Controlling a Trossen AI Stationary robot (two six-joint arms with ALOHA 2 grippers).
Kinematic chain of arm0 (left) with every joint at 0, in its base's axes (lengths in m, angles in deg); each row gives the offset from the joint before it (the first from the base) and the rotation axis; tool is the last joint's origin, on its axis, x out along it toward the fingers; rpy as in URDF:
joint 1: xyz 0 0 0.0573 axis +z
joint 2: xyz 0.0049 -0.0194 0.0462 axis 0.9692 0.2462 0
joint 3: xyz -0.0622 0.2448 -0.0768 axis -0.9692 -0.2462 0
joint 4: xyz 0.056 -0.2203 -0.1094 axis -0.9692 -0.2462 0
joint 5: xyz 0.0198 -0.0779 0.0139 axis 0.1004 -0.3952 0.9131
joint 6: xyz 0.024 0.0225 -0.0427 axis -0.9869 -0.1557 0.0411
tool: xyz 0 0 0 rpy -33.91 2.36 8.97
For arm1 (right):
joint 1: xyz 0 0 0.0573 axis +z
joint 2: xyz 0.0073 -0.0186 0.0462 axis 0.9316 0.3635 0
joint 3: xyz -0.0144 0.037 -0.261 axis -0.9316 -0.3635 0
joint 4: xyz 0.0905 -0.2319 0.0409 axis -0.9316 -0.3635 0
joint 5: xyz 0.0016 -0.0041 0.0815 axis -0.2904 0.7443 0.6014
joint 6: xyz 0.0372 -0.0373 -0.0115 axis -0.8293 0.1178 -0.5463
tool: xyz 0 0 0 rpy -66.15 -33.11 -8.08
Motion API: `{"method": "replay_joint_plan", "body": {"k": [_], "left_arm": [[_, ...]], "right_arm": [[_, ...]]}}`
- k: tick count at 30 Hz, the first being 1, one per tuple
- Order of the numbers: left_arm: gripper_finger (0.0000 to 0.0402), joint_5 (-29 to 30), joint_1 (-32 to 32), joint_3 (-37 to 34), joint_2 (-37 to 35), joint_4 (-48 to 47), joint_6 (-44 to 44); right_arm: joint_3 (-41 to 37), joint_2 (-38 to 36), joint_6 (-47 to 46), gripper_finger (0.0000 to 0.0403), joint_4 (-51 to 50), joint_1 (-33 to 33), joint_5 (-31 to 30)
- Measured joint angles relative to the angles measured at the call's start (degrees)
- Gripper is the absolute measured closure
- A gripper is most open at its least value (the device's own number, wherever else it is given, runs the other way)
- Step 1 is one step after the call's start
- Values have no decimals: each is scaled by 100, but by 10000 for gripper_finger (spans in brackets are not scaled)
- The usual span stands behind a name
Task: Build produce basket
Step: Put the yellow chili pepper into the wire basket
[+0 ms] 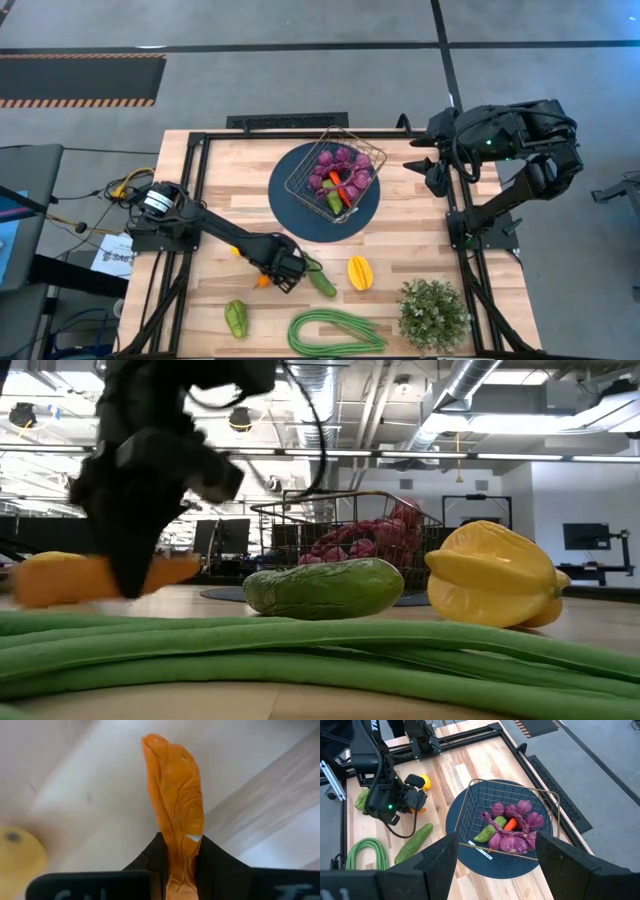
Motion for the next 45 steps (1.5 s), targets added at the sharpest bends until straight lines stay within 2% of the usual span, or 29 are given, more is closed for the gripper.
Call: {"method": "replay_joint_plan", "body": {"k": [4, 10, 13, 16, 20, 29, 36, 45], "left_arm": [[369, 707, 71, 788, 0, -940, -548], [369, 2224, 429, 2598, 0, -2654, -1591], [369, 2788, 756, 3429, -8, -3018, -2255], [369, 2947, 1234, 4069, -9, -2906, -3065], [369, 2843, 1927, 4473, -13, -2413, -4193], [369, 1601, 3262, 4495, 323, -1291, -5717], [369, 999, 3637, 4493, 983, -1030, -6407], [369, 464, 3736, 4491, 1785, -717, -6826]], "right_arm": [[0, 0, -114, 122, 2, 1, 0], [0, 0, -244, 122, 9, 1, -3], [0, 0, -332, 122, 10, 1, -54], [0, 0, -406, 122, 16, -4, -133], [0, 0, -437, 122, 39, -92, -138], [1, 2, -465, 122, 93, -352, -144], [2, 2, -618, 122, 89, -419, -149], [2, 2, -730, 122, 93, -417, -149]]}}
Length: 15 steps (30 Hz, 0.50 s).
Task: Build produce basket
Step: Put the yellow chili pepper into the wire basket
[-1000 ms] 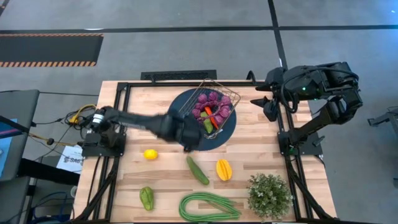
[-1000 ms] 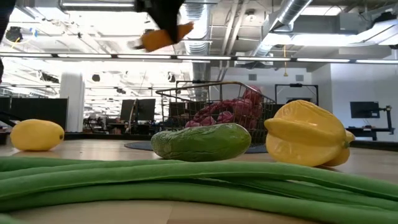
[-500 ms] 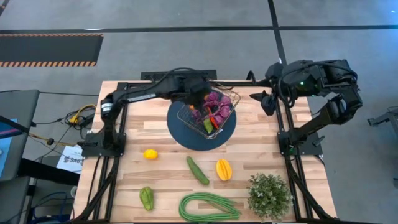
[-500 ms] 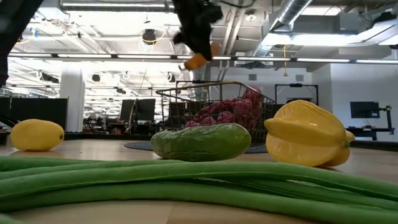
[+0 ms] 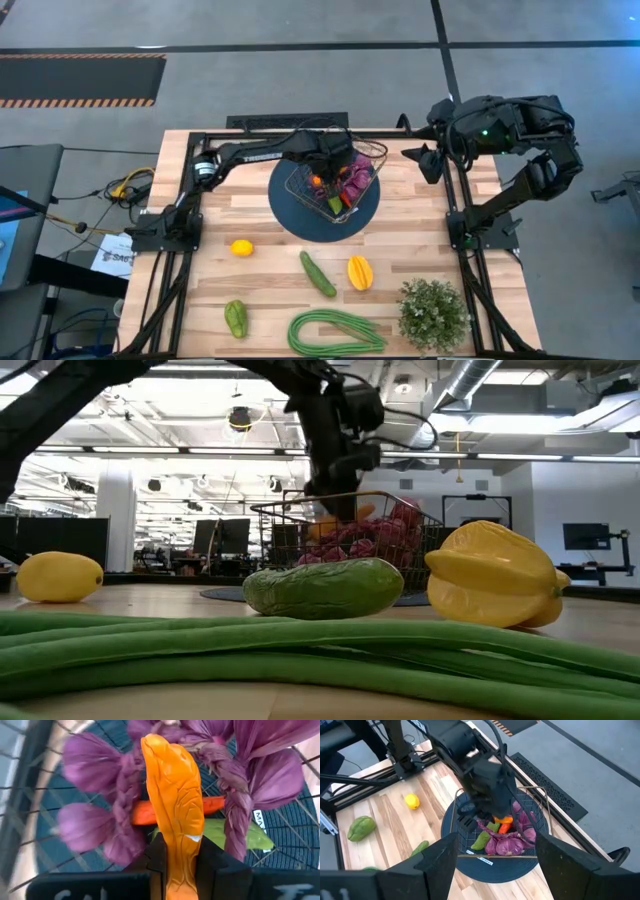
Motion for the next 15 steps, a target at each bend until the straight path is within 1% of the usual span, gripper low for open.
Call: {"method": "replay_joint_plan", "body": {"k": [5, 9, 15], "left_arm": [[369, -142, 3, 0, 228, -5, -46], [369, -194, 2, -86, 235, 162, -129], [369, -352, 55, -94, 235, 67, -127]], "right_arm": [[0, 0, -2, 122, -2, 0, 0], [0, 0, 0, 122, -4, 0, 0], [0, 0, 2, 122, -7, 0, 0]]}}
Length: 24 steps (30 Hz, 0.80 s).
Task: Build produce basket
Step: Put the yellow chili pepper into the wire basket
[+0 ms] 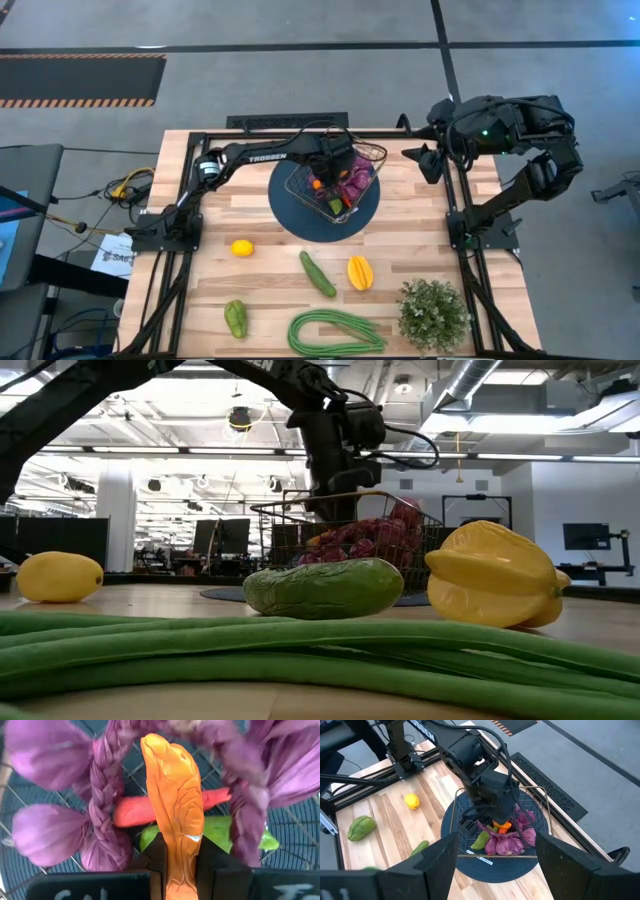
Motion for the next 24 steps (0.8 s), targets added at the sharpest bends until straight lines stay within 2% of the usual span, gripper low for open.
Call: {"method": "replay_joint_plan", "body": {"k": [17, 24], "left_arm": [[369, -146, -50, -5, -1, -469, -133], [369, -122, -59, -270, -13, -468, -101]], "right_arm": [[0, 0, 2, 122, -17, 2, 2], [0, 0, 2, 122, -17, 2, 2]]}}
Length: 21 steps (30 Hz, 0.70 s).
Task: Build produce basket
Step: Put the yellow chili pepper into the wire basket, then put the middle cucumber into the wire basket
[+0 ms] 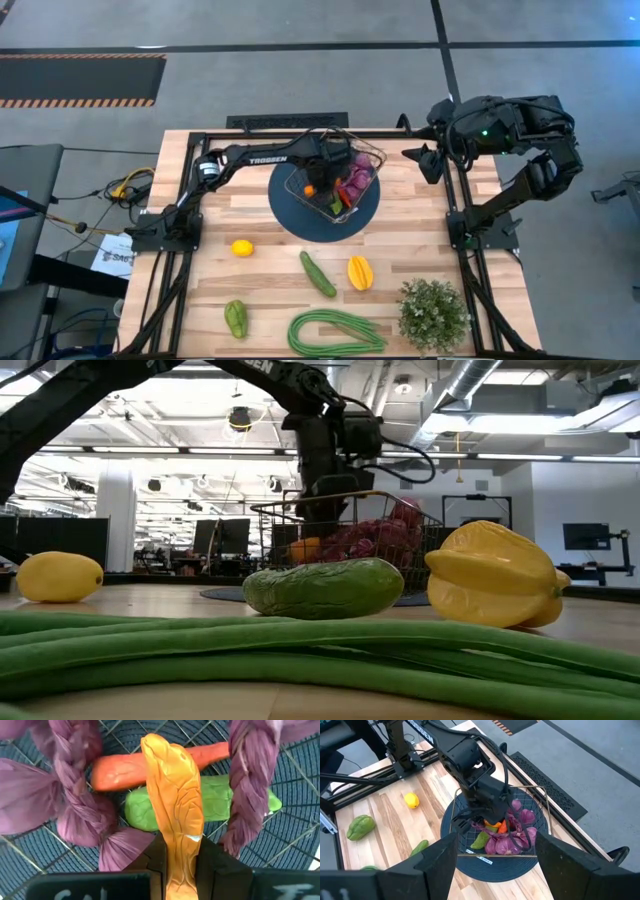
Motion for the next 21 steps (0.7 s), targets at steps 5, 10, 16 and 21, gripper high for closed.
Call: {"method": "replay_joint_plan", "body": {"k": [5, 10, 16, 21], "left_arm": [[369, 122, -13, -200, -11, 111, 36], [369, 290, -40, -244, -11, 122, 111], [297, 237, -87, -139, -7, 123, 196], [242, 217, -136, -136, -4, 211, 294]], "right_arm": [[0, 0, 0, 122, -2, 0, 2], [-2, 0, 0, 122, -3, 2, 2], [-2, 0, 2, 122, -16, 2, 4], [-2, 0, 4, 122, -20, 2, 4]]}}
